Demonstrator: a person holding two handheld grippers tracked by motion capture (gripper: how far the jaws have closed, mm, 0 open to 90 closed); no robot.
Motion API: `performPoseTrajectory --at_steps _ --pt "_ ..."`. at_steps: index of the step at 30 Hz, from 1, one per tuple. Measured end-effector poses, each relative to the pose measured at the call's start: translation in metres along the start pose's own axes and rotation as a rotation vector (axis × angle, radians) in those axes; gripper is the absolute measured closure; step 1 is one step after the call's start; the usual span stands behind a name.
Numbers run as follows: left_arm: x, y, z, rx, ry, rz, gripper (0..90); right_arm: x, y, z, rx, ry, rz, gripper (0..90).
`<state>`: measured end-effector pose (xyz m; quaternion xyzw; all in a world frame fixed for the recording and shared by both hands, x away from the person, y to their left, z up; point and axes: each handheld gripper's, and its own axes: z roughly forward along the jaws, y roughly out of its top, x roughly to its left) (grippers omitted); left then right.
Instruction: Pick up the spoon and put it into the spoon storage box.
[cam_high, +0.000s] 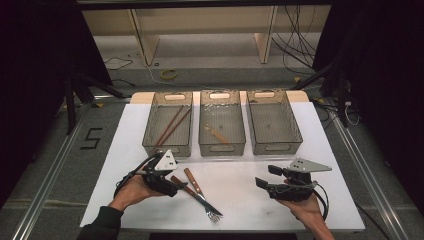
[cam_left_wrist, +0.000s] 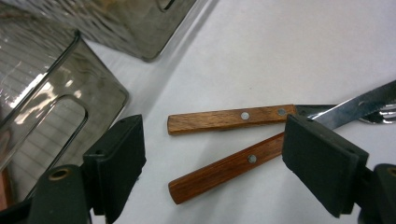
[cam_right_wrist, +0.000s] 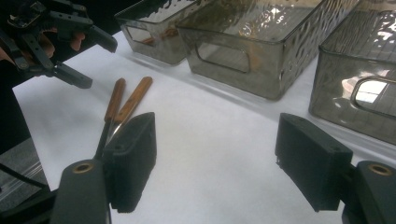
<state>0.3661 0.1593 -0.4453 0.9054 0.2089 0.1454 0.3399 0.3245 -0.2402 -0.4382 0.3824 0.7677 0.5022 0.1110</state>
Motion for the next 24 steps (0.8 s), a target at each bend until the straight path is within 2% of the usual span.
performPoseTrajectory --at_steps 7,14,19,24 --pt "0.0 0.004 0.006 0.06 -0.025 0.054 20.9 0.001 -0.001 0.0 0.003 0.001 -0.001 29.8" --pt "0.002 0.009 0.021 0.119 -0.054 0.098 21.5 0.0 -0.002 0.0 0.006 0.003 -0.002 29.8" --pt "0.003 0.011 0.023 0.136 -0.069 0.116 21.9 0.0 -0.003 -0.001 0.007 0.003 0.002 29.8" --pt "0.003 0.013 0.026 0.194 -0.095 0.161 22.2 0.0 -0.004 -0.001 0.003 0.004 0.005 29.8"
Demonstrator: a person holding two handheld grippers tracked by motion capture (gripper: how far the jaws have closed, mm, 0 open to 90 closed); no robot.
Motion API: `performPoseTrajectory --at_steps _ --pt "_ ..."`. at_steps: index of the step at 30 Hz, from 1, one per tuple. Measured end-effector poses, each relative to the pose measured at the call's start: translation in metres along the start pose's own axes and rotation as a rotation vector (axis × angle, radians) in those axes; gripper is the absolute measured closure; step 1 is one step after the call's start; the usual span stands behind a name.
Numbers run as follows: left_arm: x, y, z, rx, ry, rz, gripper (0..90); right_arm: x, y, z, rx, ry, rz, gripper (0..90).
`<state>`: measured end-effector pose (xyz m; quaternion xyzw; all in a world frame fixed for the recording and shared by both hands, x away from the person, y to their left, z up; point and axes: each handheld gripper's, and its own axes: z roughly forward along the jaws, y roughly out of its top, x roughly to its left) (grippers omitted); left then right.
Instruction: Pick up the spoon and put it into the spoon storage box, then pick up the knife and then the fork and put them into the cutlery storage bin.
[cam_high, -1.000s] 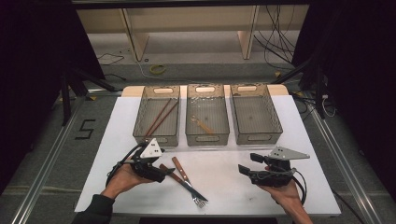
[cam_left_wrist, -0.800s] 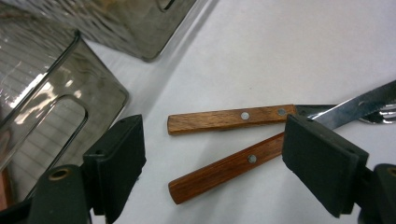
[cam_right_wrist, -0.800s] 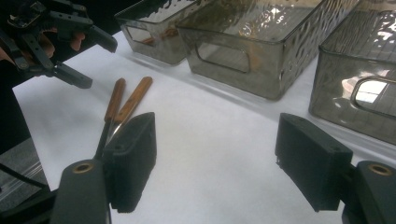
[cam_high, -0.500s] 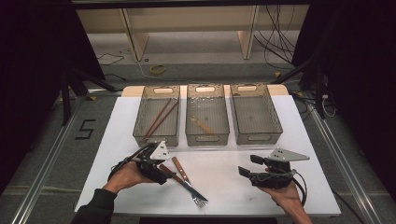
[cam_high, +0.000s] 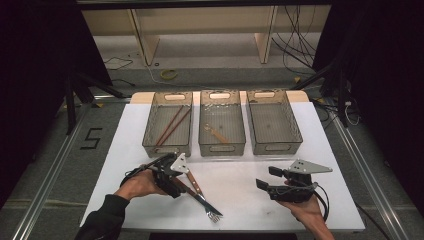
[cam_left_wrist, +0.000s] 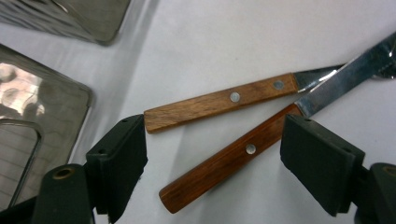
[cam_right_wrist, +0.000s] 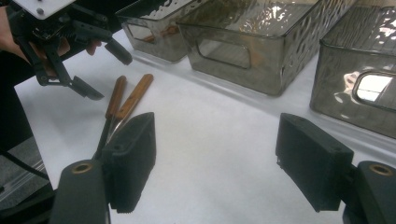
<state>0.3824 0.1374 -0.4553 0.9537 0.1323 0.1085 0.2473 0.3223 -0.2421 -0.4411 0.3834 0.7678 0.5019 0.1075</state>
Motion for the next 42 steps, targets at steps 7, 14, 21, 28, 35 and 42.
performPoseTrajectory --at_steps 7,14,21,28,35,42 --pt "0.003 0.002 -0.001 0.06 -0.02 0.044 22.7 -0.001 -0.001 0.0 0.001 0.004 -0.002 29.8" --pt "0.004 0.004 0.006 0.114 -0.05 0.1 24.4 -0.001 -0.001 0.0 0.002 0.004 0.001 29.8" --pt "0.005 0.002 0.014 0.144 -0.069 0.117 26.0 -0.001 -0.001 0.001 0.007 0.006 -0.005 29.8" --pt "0.008 0.001 0.019 0.153 -0.094 0.127 29.0 -0.002 -0.002 0.002 0.009 0.008 -0.002 29.8" --pt "0.012 0.001 0.018 0.169 -0.113 0.141 32.4 -0.001 -0.001 0.003 0.015 0.012 -0.008 29.8" --pt "0.016 0.002 0.017 0.211 -0.137 0.151 37.6 -0.001 -0.001 0.003 0.014 0.012 -0.007 29.8"
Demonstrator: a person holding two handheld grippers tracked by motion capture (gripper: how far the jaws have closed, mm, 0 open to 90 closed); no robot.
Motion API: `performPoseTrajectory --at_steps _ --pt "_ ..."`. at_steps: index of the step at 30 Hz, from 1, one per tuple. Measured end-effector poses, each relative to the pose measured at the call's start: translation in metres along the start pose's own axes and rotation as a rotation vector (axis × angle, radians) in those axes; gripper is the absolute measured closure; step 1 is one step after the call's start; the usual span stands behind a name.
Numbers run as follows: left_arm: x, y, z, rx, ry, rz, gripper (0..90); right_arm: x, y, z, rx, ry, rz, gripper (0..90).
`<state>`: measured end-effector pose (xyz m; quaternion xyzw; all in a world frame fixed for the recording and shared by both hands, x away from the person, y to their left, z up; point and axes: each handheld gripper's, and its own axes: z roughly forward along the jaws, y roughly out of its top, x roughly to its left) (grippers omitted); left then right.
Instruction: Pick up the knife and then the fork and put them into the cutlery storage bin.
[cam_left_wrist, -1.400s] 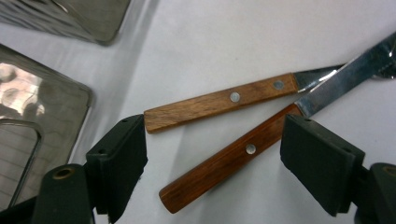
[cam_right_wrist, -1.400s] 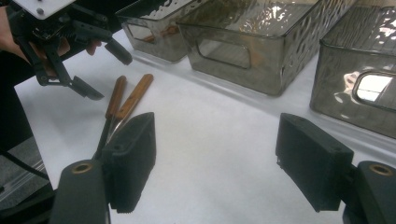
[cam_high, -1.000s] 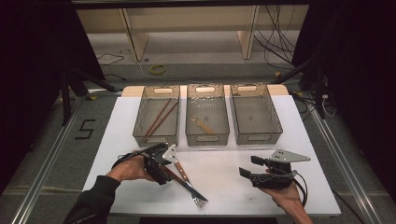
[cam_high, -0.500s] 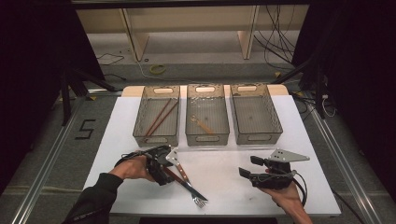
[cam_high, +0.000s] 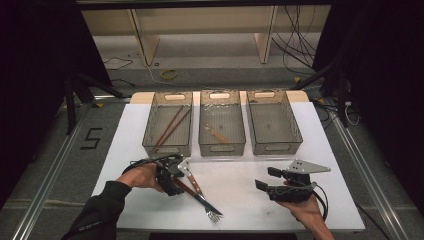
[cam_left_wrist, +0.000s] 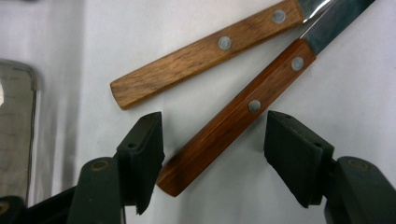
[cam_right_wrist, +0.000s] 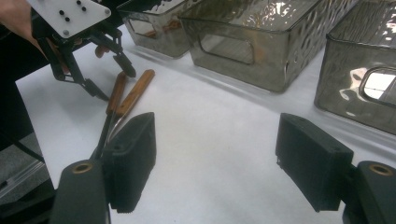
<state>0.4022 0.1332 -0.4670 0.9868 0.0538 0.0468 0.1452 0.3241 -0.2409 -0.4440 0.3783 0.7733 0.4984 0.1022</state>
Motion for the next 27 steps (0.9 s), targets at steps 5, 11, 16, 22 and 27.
performPoseTrajectory --at_steps 5,11,16,22,27 --pt "0.002 0.0 0.0 0.004 -0.027 0.004 41.5 0.001 0.0 0.001 0.005 0.002 0.0 29.9" --pt "0.002 0.001 -0.001 0.016 -0.051 0.022 50.4 0.0 0.0 0.001 0.003 0.001 0.003 29.9" --pt "-0.001 0.0 -0.001 0.006 -0.06 0.055 58.3 0.0 0.0 0.001 0.006 0.002 0.0 29.9" --pt "-0.004 0.001 -0.002 0.006 -0.065 0.113 66.3 0.0 0.0 0.001 0.01 0.004 -0.001 29.9" --pt "-0.008 0.002 -0.002 0.01 -0.073 0.144 72.0 0.0 0.0 0.001 0.009 0.004 0.0 29.9"
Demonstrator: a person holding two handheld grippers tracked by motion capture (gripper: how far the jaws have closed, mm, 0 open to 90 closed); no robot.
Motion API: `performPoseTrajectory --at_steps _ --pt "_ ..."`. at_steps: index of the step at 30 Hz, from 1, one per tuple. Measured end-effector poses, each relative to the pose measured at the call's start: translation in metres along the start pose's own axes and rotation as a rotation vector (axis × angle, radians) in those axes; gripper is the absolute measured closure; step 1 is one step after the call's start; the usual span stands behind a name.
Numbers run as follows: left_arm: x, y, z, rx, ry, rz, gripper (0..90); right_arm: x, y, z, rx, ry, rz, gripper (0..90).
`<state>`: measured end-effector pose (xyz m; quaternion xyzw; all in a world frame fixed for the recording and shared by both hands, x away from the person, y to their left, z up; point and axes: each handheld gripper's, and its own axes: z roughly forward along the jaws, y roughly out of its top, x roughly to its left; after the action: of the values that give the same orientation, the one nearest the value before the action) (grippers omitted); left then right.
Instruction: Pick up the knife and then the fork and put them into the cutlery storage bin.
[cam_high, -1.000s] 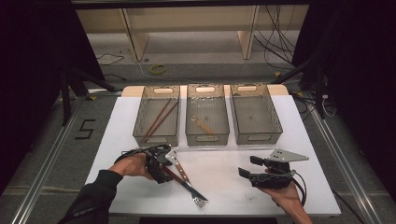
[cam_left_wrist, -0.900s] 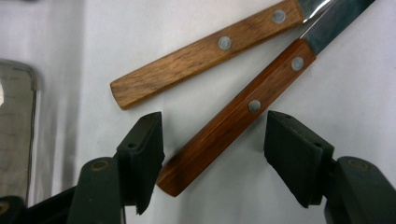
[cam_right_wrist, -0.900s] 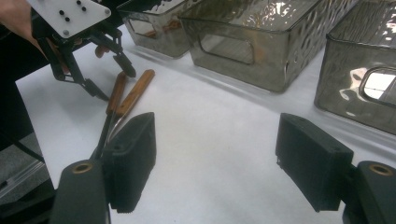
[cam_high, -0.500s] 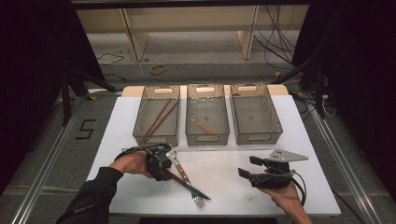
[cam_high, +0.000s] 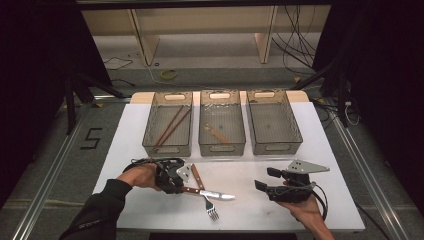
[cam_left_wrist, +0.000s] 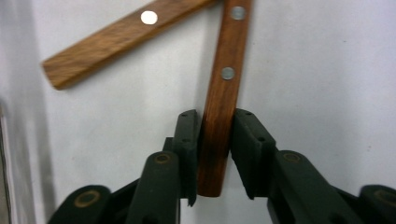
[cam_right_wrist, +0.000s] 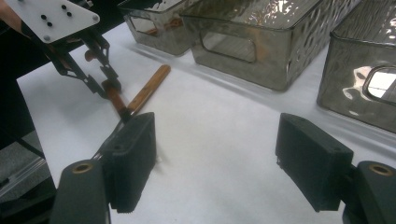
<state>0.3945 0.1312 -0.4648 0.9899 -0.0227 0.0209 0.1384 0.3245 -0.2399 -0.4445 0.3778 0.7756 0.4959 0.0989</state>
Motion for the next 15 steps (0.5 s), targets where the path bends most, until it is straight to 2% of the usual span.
performPoseTrajectory --at_steps 4,10,15 --pt "-0.0009 -0.0005 -0.0004 -0.004 0.004 0.015 74.0 0.0002 0.0 0.0 0.001 0.002 -0.001 29.9" --pt "-0.0036 -0.0023 -0.0026 -0.026 0.009 0.006 74.6 0.0007 0.0002 0.0003 -0.001 0.009 -0.006 30.0" --pt "-0.0073 0.0008 -0.0094 -0.047 0.035 0.015 74.7 0.0027 0.0014 0.0006 -0.002 0.016 -0.014 30.0"
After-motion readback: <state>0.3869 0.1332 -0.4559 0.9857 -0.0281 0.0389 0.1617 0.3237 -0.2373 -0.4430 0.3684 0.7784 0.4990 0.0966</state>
